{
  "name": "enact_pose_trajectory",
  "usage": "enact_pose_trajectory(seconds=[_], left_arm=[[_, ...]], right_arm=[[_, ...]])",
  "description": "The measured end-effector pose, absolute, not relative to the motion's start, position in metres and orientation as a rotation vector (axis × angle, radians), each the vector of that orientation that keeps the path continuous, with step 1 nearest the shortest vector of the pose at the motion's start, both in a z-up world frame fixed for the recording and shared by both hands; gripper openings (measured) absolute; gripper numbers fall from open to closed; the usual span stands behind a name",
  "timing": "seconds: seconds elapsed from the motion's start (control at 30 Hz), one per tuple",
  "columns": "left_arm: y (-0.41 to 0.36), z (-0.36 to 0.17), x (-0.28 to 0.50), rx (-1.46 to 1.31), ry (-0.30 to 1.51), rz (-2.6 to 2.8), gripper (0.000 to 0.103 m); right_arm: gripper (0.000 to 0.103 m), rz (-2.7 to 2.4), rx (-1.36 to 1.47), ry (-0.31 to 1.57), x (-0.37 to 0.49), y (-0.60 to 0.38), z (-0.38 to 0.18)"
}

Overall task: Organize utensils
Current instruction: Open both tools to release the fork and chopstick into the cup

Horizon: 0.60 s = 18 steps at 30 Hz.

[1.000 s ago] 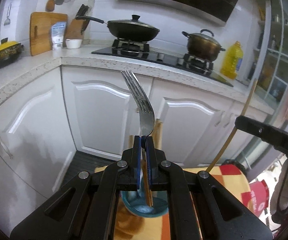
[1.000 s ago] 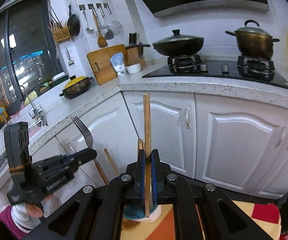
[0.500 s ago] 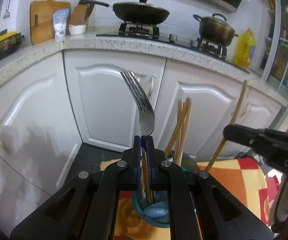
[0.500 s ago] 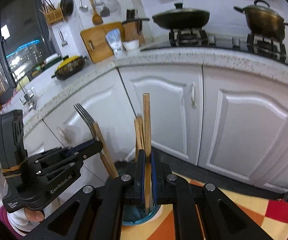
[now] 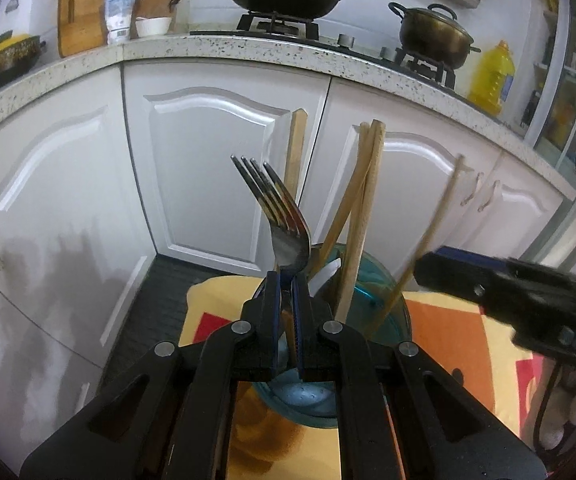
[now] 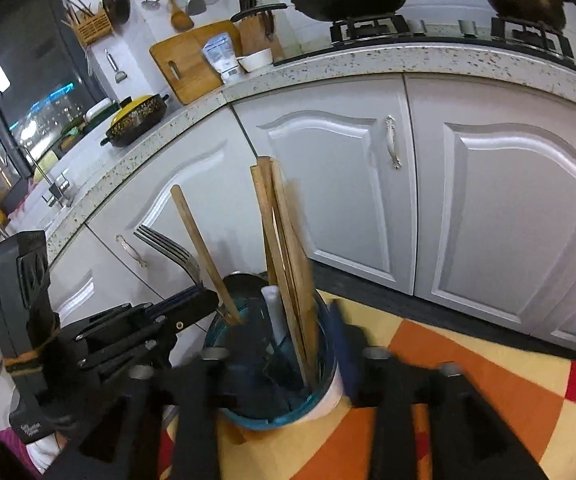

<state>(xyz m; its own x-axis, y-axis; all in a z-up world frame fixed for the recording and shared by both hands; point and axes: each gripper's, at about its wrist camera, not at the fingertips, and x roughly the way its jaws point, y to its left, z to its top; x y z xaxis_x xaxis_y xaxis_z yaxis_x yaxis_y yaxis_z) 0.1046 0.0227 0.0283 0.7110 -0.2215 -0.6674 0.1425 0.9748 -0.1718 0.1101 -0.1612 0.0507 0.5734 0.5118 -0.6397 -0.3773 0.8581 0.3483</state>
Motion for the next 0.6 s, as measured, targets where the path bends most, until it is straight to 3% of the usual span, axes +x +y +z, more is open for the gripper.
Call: enact_pose_trajectory(seconds=[0.2,0.27,0.33,0.37,0.6], left_arm=[[0.024,0.029,0.095,-0.112,0.752,-0.193,0.009],[0.024,0.031,0.091,-0.116,0.744,-0.192,0.019],[0.024,0.033,0.085,-0.104,0.726,-0.179,0.044],[0.024,0.034,0.082,-0.098,0.715,-0.176,0.047],[0.022,0.039,0.066,-0.062,0.706,-0.142,0.048]], right_arm=[[0.036,0.505,0.204,0.817,0.098,-0.171,0.044],[0.036,0.501,0.205,0.815,0.092,-0.173,0.043],[0.036,0.489,0.203,0.812,0.087,-0.175,0.043],[0.036,0.479,0.204,0.81,0.084,-0.177,0.043],[0.037,0.414,0.208,0.804,0.065,-0.183,0.045]])
